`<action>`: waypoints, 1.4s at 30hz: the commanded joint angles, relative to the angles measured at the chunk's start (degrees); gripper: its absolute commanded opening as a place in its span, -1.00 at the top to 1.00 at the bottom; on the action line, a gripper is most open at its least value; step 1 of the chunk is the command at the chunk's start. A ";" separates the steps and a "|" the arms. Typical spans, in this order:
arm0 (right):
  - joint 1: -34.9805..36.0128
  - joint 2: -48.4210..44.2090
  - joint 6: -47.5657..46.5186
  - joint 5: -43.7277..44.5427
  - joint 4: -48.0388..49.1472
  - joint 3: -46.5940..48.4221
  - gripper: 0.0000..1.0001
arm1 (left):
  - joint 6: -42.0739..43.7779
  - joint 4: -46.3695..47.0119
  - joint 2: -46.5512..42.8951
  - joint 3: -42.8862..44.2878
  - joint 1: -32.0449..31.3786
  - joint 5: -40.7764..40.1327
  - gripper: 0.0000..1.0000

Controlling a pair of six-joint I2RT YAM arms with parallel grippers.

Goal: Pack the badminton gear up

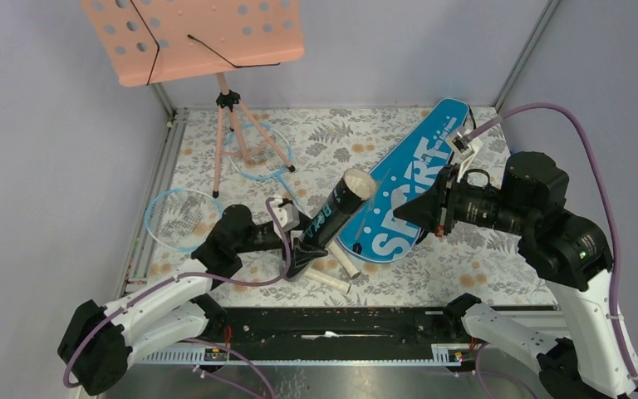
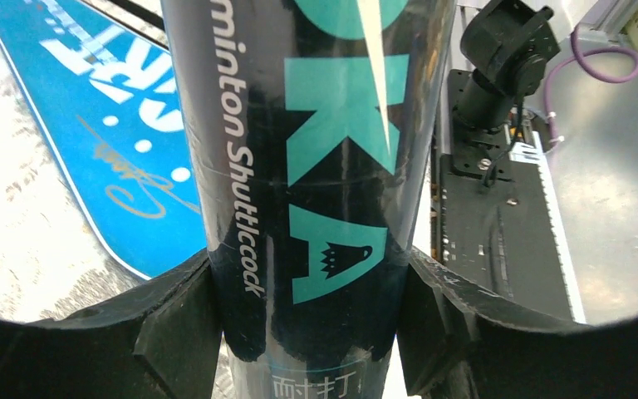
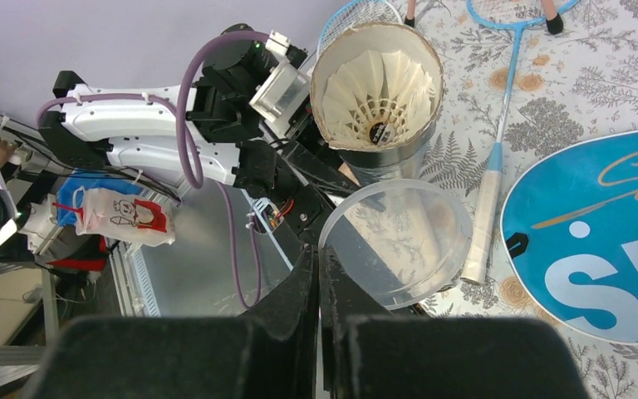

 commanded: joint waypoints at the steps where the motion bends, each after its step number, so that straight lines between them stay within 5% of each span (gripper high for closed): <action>1: 0.23 -1.59 -1.78 -1.67 3.67 0.36 1.00 | -5.68 -3.10 -8.00 0.49 -1.88 -3.59 0.53; 7: 0.25 -1.51 -2.52 -6.99 2.83 0.76 1.00 | -4.39 -1.49 -14.81 -5.66 -4.41 -4.55 0.37; 18: 0.24 2.57 -5.80 -13.78 0.16 4.36 1.00 | 0.05 -2.68 -5.69 -2.16 -5.09 -3.21 0.44; 42: 0.74 12.36 -8.39 -11.99 -5.99 7.59 1.00 | 1.78 0.73 -4.82 -2.97 -5.47 -0.01 0.45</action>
